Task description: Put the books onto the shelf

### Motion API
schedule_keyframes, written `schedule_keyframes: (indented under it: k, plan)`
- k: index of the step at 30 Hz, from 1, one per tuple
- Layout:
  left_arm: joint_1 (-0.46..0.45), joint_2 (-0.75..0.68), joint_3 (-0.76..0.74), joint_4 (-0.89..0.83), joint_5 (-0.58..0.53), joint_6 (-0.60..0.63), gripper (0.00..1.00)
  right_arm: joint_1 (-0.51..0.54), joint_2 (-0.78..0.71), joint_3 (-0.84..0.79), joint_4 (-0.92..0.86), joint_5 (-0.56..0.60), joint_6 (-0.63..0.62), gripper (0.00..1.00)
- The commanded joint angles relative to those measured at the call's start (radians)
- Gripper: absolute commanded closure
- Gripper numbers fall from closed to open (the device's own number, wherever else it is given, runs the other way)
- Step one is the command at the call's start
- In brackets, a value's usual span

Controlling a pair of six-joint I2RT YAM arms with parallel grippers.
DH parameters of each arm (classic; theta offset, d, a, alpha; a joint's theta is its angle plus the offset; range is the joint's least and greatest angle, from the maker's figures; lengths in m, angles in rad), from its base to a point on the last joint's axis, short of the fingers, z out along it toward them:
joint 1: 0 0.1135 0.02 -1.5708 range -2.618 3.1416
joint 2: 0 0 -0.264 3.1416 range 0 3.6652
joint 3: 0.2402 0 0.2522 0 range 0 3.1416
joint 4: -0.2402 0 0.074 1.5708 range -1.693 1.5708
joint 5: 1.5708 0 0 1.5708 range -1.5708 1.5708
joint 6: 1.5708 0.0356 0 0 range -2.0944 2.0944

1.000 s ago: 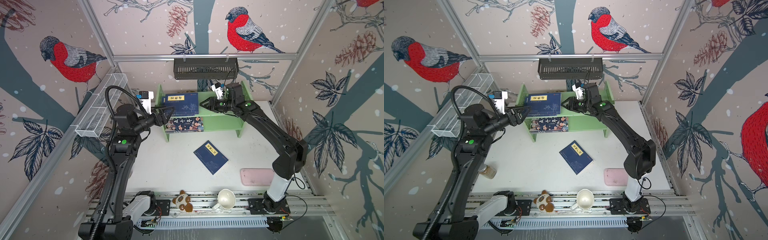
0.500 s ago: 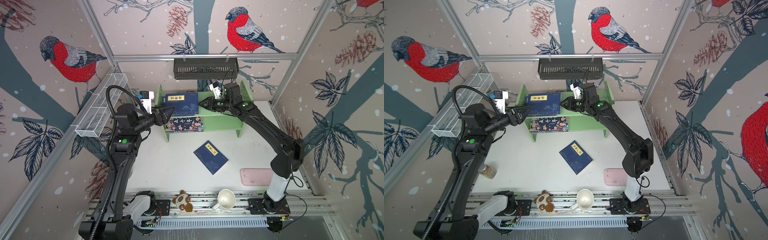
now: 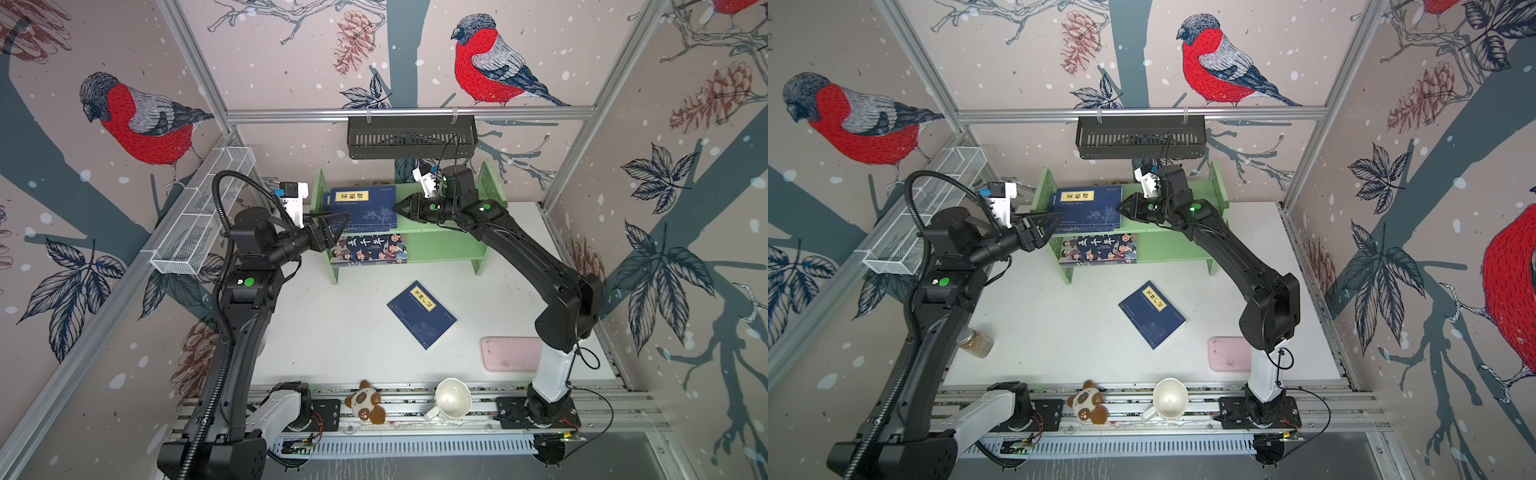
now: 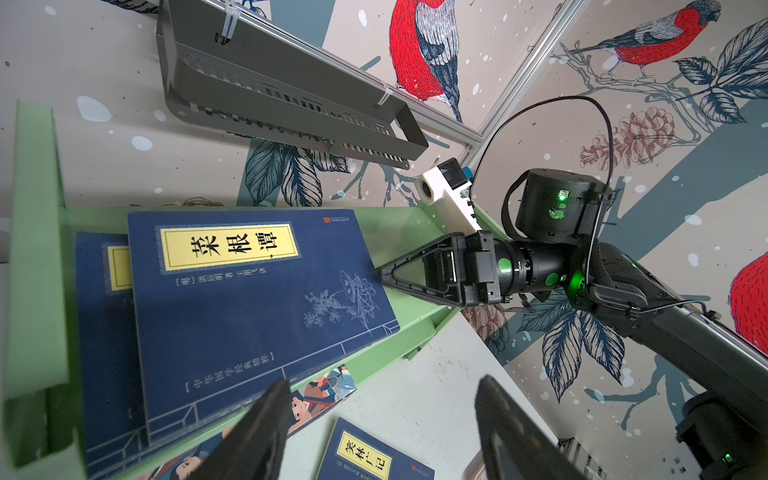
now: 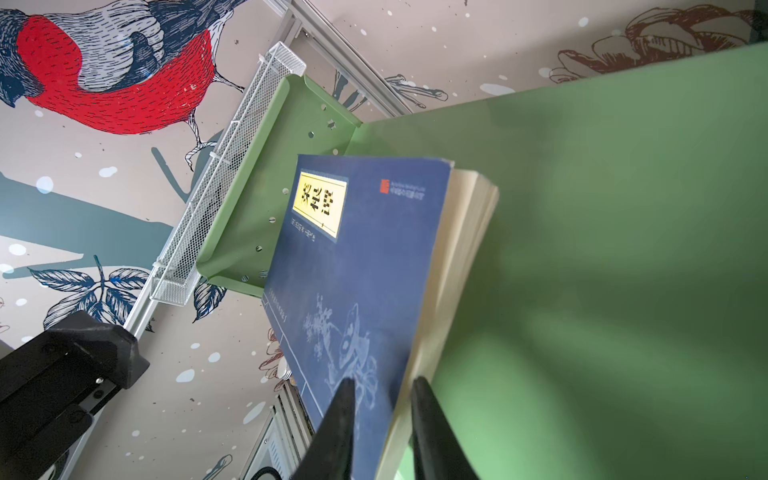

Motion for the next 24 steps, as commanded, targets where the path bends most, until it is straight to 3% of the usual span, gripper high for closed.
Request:
schedule_keyframes:
  k: [1, 24]
  plan:
    - [0.001, 0.001, 0.006, 0.044, -0.001, 0.005, 0.30, -0.001, -0.022, 0.008, 0.014, 0.036, -0.020, 0.74]
    - [0.000, -0.007, -0.002, 0.045, -0.004, 0.006, 0.29, 0.017, 0.054, 0.063, -0.012, 0.000, -0.025, 0.81]
